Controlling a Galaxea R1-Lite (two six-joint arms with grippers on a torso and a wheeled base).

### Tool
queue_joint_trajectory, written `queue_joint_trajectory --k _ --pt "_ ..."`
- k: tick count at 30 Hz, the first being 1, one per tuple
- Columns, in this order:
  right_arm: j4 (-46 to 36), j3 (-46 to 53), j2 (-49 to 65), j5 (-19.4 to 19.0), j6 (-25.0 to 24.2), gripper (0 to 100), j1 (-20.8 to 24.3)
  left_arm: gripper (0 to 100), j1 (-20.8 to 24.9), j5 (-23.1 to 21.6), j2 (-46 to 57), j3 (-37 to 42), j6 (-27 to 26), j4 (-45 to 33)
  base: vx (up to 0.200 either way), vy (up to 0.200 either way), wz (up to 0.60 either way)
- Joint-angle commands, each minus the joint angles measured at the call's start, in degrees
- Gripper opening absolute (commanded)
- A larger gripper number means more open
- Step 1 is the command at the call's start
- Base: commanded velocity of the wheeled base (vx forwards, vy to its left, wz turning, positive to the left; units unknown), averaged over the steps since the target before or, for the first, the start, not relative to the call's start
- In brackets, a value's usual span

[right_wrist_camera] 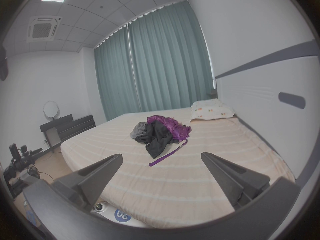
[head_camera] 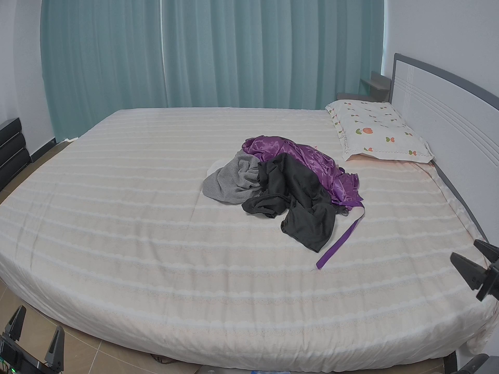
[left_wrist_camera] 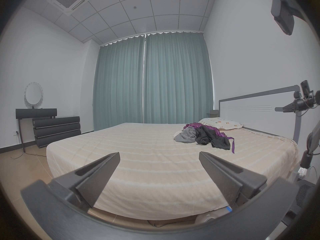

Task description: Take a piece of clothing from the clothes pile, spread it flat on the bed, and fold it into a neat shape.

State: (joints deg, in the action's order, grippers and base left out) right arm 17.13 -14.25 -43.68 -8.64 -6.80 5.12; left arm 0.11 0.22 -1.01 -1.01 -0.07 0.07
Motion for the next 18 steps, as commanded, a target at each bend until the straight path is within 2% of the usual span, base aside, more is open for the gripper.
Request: queue_joint_trajectory --k 1,3,11,12,16,18 --pt "14.9 -3.0 -32.0 -0.5 -4.4 100 5.7 100 0.0 0.0 1.0 1.0 0.0 0.0 0.0 0.0 0.0" --pt "19.9 -4.7 -39.6 -0.1 -7.3 100 7.3 100 0.1 0.0 1.0 1.0 0.0 0.0 0.0 0.0 0.0" --pt "30.3 -13.5 -61.2 3.4 -16.3 100 11.8 100 0.1 0.0 1.0 1.0 0.0 0.0 0.0 0.0 0.0" --pt "32.8 -16.3 -66.0 4.1 -18.8 100 12.7 100 0.0 0.0 1.0 1.0 0.0 0.1 0.0 0.0 0.0" --pt "35.8 -23.6 -75.9 6.0 -22.2 100 14.4 100 0.0 0.0 1.0 1.0 0.0 0.1 0.0 0.0 0.0" --pt "35.8 -25.0 -77.3 6.1 -22.6 100 14.7 100 0.0 0.0 1.0 1.0 0.0 0.0 0.0 0.0 0.0"
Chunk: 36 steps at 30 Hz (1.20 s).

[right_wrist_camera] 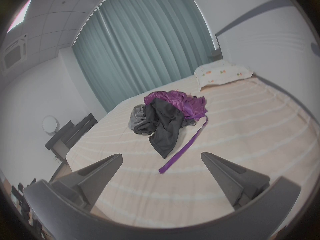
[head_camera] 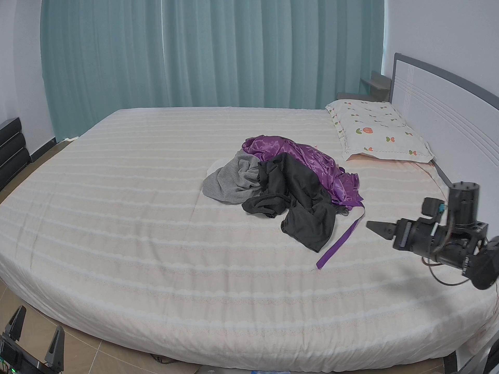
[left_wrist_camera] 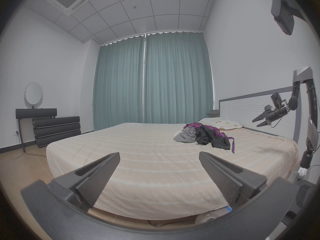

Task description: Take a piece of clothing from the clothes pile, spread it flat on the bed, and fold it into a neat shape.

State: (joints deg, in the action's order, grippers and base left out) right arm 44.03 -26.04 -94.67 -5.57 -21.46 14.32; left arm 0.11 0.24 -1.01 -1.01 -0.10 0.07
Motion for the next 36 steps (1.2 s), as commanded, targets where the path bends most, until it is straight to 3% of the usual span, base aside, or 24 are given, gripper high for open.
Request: queue_joint_trajectory --k 1,5,13,22,36 --pt "8.8 -18.4 -30.9 3.2 -10.4 100 6.4 100 0.0 0.0 1.0 1.0 0.0 0.0 0.0 0.0 0.0" --pt "7.3 -26.9 -37.4 3.5 -13.6 100 7.4 100 0.0 0.0 1.0 1.0 0.0 0.0 0.0 0.0 0.0" --pt "6.9 -37.0 -46.6 3.5 -14.1 100 7.1 100 0.0 0.0 1.0 1.0 0.0 0.0 0.0 0.0 0.0" --pt "0.0 -49.1 -53.7 7.7 -14.1 100 6.7 100 0.0 0.0 1.0 1.0 0.0 0.0 0.0 0.0 0.0" --pt "-0.8 -49.1 -51.0 10.7 -14.1 100 5.5 100 0.0 0.0 1.0 1.0 0.0 0.1 0.0 0.0 0.0"
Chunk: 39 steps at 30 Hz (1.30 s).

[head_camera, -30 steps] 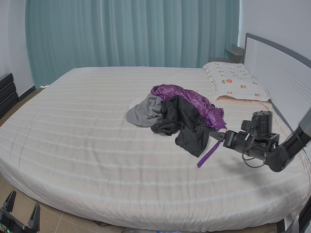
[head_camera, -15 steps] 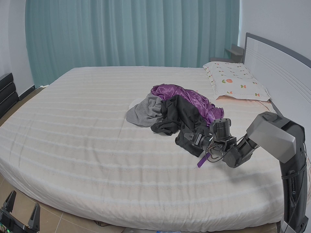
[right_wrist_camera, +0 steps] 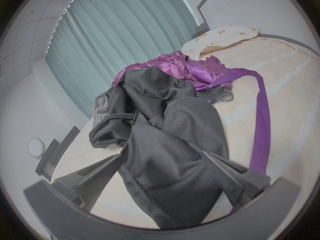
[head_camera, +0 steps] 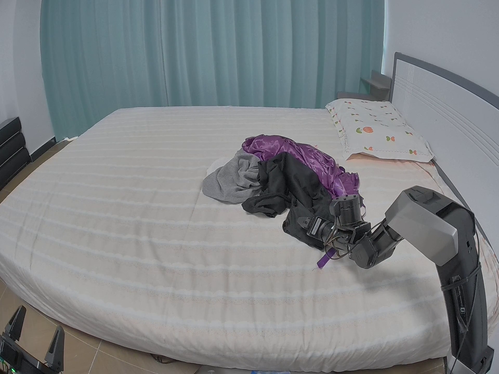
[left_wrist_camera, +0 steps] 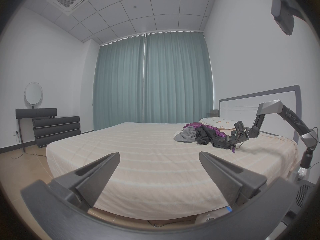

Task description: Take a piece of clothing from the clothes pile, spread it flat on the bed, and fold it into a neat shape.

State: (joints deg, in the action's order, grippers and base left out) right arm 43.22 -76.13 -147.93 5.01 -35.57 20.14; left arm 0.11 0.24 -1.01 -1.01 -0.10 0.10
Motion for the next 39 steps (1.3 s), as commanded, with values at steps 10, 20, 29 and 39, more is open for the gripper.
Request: queue_joint_trajectory --k 10,20,29,39 --pt "0.8 6.8 5.8 0.0 0.0 100 -2.5 100 0.0 0.0 1.0 1.0 0.0 0.0 0.0 0.0 0.0" --pt "0.1 5.0 2.3 -0.3 0.1 100 -2.0 100 0.1 0.0 1.0 1.0 0.0 0.0 0.0 0.0 0.0" --pt "-1.4 1.7 0.5 -0.4 0.5 100 -1.0 100 0.0 0.0 1.0 1.0 0.0 0.0 0.0 0.0 0.0" --pt "-5.3 -4.9 -2.5 -0.2 0.4 0 0.7 100 0.0 0.0 1.0 1.0 0.0 0.0 0.0 0.0 0.0"
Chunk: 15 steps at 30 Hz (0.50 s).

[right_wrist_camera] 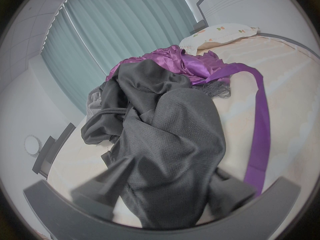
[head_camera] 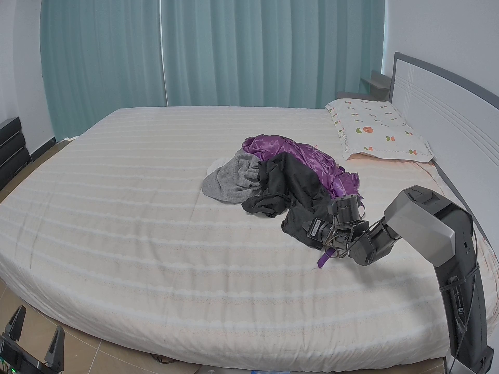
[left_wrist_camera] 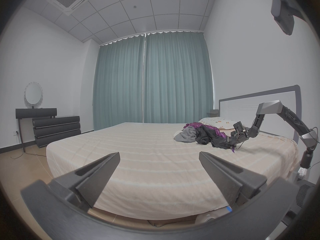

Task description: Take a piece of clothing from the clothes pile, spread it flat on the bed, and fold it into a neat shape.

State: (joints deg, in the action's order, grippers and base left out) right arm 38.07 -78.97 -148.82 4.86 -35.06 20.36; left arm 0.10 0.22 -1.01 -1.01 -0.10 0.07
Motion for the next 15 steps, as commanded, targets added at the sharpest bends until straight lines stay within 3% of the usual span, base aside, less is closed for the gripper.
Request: queue_joint_trajectory --k 1,7,15 --pt "-0.1 -2.1 -1.7 0.0 -0.1 0 0.5 100 0.0 0.0 1.0 1.0 0.0 0.1 0.0 0.0 0.0" --pt "2.0 -1.0 0.5 -0.5 -2.2 0 0.6 100 0.0 0.0 1.0 1.0 0.0 0.0 0.0 0.0 0.0" --pt "10.9 11.1 9.1 -3.2 -8.2 0 2.5 100 0.0 0.0 1.0 1.0 0.0 0.0 0.0 0.0 0.0"
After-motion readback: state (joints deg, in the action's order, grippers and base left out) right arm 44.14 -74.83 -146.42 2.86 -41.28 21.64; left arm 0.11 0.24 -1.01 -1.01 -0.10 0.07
